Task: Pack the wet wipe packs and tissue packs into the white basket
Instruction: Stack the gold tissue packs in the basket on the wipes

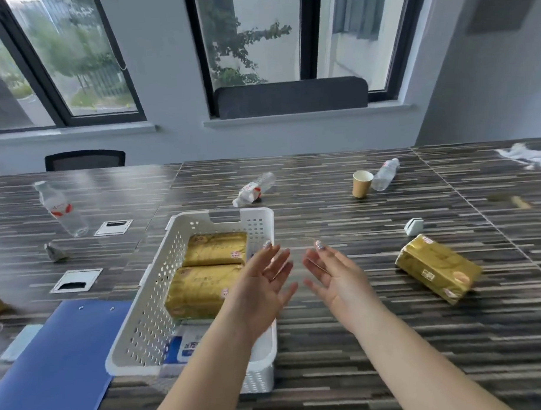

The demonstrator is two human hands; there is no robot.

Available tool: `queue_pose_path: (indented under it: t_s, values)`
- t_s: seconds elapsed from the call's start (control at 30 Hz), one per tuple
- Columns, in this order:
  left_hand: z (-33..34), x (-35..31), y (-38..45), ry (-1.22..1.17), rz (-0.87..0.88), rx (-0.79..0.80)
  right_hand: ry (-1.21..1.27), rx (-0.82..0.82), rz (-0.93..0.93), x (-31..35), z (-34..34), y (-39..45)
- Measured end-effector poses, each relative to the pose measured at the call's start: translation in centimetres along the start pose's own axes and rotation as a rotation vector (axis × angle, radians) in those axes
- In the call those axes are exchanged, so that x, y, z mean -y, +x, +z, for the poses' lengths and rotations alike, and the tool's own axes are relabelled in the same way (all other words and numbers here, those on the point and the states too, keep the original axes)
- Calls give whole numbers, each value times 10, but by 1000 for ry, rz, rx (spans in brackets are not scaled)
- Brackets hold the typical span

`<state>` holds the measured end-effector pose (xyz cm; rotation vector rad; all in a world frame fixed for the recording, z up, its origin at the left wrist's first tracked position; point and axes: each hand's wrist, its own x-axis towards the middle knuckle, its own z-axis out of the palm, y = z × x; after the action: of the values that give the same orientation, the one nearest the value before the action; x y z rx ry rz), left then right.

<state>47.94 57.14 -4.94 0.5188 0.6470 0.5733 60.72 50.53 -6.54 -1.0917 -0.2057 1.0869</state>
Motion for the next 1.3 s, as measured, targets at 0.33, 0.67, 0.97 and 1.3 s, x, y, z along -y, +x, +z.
queue_pose_path:
  t_s: [0.33, 0.67, 0.97, 1.3]
  values:
    - [85, 99, 56, 69, -153, -77, 47, -151, -21, 67, -140, -5]
    - [145, 183, 103, 177, -218, -198, 92, -283, 72, 95, -264, 4]
    - [171, 220, 154, 277, -263, -280, 18, -370, 103, 113, -332, 39]
    - [179, 255, 229, 332, -368, -408, -784, -477, -144, 132, -369, 121]
